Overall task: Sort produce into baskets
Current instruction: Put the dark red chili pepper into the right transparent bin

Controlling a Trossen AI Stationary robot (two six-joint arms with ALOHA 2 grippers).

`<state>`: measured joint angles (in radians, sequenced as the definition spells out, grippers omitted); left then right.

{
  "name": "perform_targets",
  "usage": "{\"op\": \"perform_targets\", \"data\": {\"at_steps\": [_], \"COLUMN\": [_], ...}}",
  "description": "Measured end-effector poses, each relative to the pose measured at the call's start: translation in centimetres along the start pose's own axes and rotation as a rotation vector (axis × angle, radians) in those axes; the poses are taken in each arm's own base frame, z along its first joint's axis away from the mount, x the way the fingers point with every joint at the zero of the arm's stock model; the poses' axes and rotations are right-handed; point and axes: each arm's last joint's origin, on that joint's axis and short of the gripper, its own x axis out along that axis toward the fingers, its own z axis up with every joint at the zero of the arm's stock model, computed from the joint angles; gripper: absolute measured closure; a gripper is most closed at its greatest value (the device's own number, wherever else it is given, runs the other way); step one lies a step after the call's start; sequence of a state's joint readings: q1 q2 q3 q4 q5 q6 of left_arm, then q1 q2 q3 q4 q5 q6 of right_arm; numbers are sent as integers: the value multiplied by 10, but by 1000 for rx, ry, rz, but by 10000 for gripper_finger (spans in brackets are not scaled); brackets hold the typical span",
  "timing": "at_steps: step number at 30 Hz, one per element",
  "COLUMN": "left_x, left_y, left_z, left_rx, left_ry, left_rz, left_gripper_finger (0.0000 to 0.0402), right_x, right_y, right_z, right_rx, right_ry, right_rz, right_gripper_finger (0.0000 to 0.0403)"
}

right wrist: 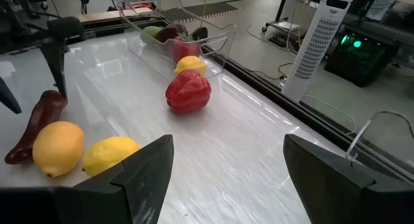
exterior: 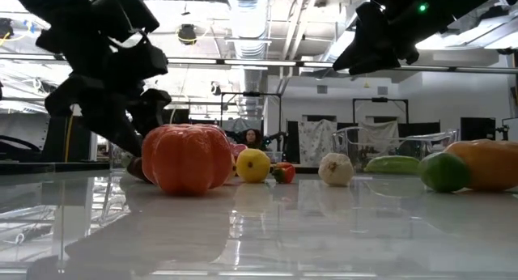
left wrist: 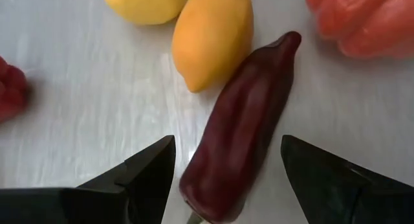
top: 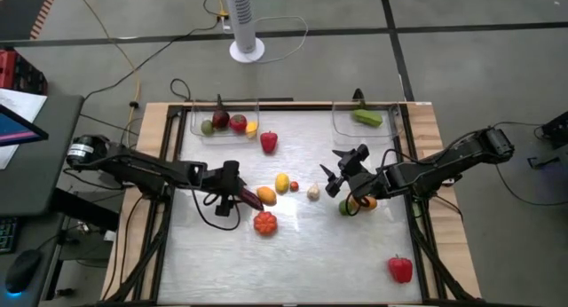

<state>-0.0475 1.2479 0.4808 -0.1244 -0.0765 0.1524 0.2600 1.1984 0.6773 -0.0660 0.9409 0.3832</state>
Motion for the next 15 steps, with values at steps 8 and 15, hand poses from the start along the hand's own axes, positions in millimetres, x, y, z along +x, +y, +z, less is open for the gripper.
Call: {"op": "perform_targets", "data": {"at_steps": [8,15], "left_x": [21,36], "left_y": [-3,-4], "left_z": [-9,-9], "left_rx": [-62,-30], "left_ry": [-14,15], "left_rz": [3,-5], "left_gripper_finger": [134,134], "right_x": [0,0], "right_y": [0,1], "right_z": [0,1], "right_rx": [6,1], "right_ry": [-4,-8], "right_rz": [2,5], "right_gripper_finger": [82,82]}}
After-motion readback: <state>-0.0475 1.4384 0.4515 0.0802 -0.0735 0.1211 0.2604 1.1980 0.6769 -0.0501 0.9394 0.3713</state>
